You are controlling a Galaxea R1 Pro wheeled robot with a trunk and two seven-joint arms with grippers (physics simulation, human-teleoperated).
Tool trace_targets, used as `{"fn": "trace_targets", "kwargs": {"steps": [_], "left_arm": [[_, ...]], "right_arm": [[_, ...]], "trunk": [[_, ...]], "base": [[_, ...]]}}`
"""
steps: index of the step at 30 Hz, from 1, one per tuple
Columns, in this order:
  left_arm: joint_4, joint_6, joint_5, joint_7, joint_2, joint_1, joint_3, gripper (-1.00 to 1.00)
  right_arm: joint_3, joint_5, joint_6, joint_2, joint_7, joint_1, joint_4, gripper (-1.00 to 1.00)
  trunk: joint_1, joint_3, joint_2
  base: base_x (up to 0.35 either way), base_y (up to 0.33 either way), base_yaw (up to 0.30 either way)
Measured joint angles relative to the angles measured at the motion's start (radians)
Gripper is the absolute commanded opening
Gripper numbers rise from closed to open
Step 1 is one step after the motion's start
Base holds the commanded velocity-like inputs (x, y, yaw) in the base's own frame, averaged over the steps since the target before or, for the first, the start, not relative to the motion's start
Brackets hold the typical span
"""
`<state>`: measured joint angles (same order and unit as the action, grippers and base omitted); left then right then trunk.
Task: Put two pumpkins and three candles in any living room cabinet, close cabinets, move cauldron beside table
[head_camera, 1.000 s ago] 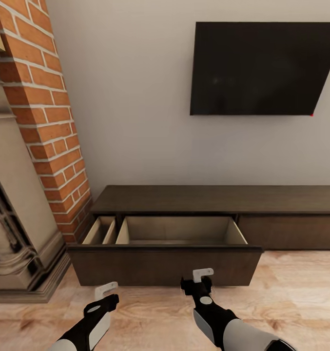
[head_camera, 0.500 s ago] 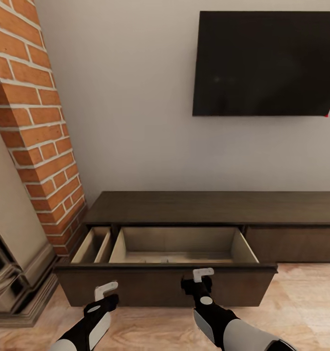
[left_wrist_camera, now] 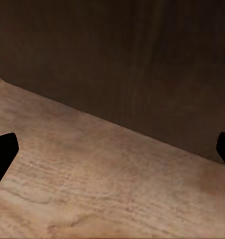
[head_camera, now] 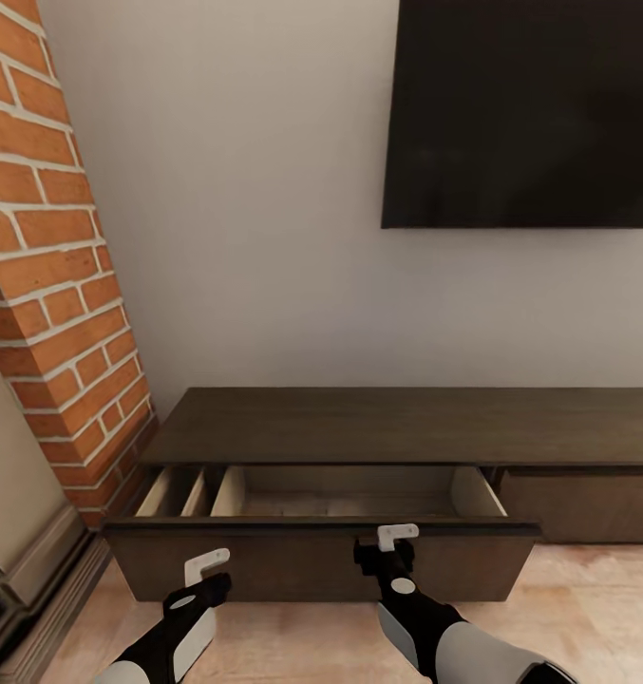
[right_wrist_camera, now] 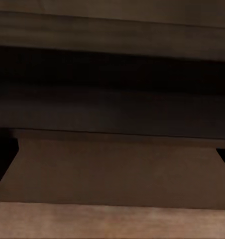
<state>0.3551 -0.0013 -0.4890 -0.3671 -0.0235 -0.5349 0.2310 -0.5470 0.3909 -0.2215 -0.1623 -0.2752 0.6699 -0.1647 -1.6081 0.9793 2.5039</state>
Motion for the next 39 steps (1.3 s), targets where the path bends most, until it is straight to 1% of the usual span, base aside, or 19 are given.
{"fn": "trace_targets", "kwargs": {"steps": [9,20,39], "left_arm": [[0.0,0.0,0.0,0.0,0.0,0.0,0.0,1.0],[0.0,-0.001,0.0,0.0,0.001,0.0,0.0,1.0],[0.0,-0.001,0.0,0.0,0.001,0.0,0.0,1.0]], "right_arm": [[-0.002,-0.002,0.0,0.0,0.0,0.0,-0.001,1.0],[-0.004,-0.004,-0.001,0.0,0.0,0.0,-0.001,1.0],[-0.006,-0.006,-0.001,0.0,0.0,0.0,-0.005,1.0]], "trunk": [[0.0,0.0,0.0],[0.0,0.0,0.0],[-0.001,0.0,0.0]], "base": [[0.288,0.0,0.0],[0.166,0.0,0.0],[0.057,0.0,0.0]]}}
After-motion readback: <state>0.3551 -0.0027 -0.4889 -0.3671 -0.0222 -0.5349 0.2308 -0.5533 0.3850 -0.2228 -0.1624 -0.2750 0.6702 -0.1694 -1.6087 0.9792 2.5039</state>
